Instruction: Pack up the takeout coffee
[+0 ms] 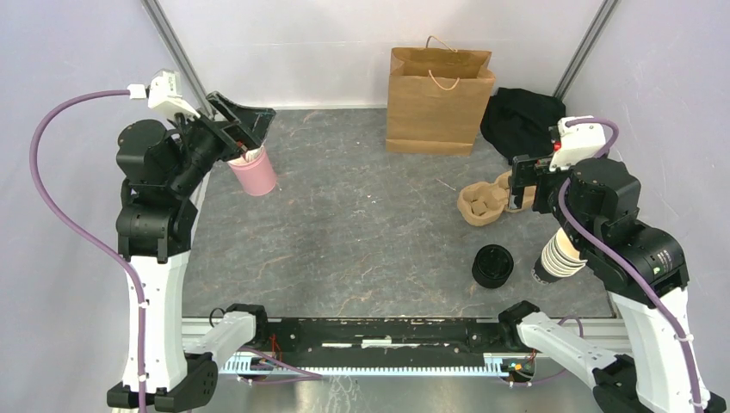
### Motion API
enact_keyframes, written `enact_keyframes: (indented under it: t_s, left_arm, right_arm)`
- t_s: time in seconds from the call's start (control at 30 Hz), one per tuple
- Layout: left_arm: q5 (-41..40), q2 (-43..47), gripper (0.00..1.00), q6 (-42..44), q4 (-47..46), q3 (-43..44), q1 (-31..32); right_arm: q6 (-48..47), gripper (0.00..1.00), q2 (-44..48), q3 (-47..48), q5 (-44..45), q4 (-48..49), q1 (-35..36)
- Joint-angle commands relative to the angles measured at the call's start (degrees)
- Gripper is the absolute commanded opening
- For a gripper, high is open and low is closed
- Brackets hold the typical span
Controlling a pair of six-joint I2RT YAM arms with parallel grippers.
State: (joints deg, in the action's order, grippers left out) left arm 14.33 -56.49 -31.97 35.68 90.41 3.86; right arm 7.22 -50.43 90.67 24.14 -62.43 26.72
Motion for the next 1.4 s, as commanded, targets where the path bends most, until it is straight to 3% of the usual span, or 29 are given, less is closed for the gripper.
enact_keyframes:
  t_s: [0.0,0.17,0.37,0.57,0.63,0.83,1.03,1.17,1.27,1.37]
  left_arm:
    - [3.06,0.09,0.99,3.46,-0.21,-0.99,-0.53]
    - [4.14,-0.98,1.0,3.97,-0.61,-2.65,-0.37]
    - [4.32,-3.27,1.0,5.06,-0.56,-4.93,1.51]
    - [-1.63,-5.78,1.0,11.22,1.67,-3.82,5.77]
    - [-3.15,-7.18,1.0,12.61,3.3,-2.2,7.82]
    - [-2.43,-8.5,1.0,11.9,3.91,-2.3,10.74]
    - [-1.85,-9.67,1.0,11.15,4.04,-2.72,14.42]
    - [-6.67,-10.32,1.0,15.05,6.7,1.0,19.34]
    - [-9.94,-10.48,1.0,17.17,7.64,2.39,21.39]
    - [-11.78,-10.79,1.0,18.58,7.65,2.09,22.4]
  right_arm:
    - [0.02,0.98,-0.81,1.2,-0.77,-2.12,-0.38]
    - [-4.03,0.98,-0.56,-3.02,-6.58,0.71,-0.54]
    - [-5.41,0.98,-0.83,-11.66,-5.04,3.23,-0.57]
    - [0.44,0.98,-4.3,-17.42,7.44,3.09,-0.9]
    - [4.29,0.97,-6.11,-16.79,10.43,1.02,-3.4]
    - [8.29,0.93,-6.33,-21.1,7.62,0.78,-21.28]
    - [14.41,0.83,-6.65,-23.67,8.35,-0.92,-25.72]
    - [15.43,0.67,-6.22,-24.14,7.9,-1.51,-26.38]
    - [15.46,0.63,-6.5,-24.82,9.26,-1.95,-28.54]
    - [15.35,0.41,-6.21,-26.66,9.42,-0.6,-29.5]
